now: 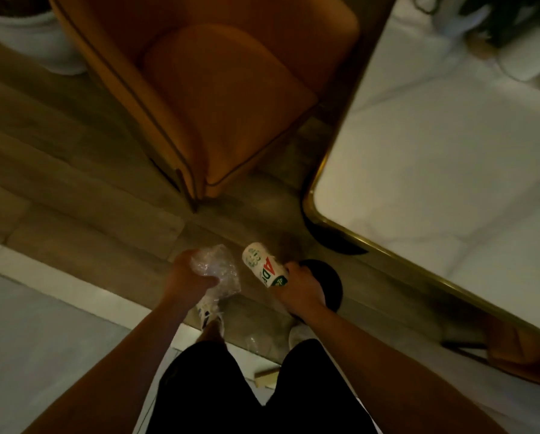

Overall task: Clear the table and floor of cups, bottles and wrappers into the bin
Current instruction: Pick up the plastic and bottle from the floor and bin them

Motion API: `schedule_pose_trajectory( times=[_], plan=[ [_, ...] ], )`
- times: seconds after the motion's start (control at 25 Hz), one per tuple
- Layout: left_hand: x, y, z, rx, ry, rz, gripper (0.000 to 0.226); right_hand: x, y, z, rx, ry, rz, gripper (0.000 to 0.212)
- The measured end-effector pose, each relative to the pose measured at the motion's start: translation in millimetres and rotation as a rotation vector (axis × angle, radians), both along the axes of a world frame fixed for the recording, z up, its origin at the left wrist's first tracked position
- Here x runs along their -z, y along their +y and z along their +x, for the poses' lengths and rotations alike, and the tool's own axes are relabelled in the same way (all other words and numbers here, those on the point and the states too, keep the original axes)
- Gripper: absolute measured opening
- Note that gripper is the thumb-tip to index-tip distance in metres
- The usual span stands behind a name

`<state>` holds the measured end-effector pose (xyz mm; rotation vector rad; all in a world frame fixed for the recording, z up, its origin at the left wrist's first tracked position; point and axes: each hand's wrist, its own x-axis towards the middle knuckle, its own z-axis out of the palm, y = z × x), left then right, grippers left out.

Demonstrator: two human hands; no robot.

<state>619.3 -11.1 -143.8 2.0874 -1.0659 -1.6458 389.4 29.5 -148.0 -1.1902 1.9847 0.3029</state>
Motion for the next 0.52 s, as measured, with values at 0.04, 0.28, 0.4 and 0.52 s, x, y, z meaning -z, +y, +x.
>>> schedule_pose_trajectory(
  times=[0.04, 0.28, 0.4, 0.52],
  plan=[
    [-1, 3, -14, 0.028, 0.006, 0.005, 0.069, -5, 10, -15, 0.013, 0.020, 0.002, 0.071],
    [4, 54, -107, 0.151, -0.020, -0.017, 0.077, -14, 79, -110, 0.057, 0.047, 0.026, 0.067],
    [5, 93, -163, 0.148, -0.082, -0.043, 0.080, -2, 117, -170, 0.010, 0.046, 0.023, 0.070],
    [4, 142, -219, 0.059, -0.136, -0.066, 0.079, 13, 144, -232, -0.099, 0.026, 0.012, 0.071]
  ],
)
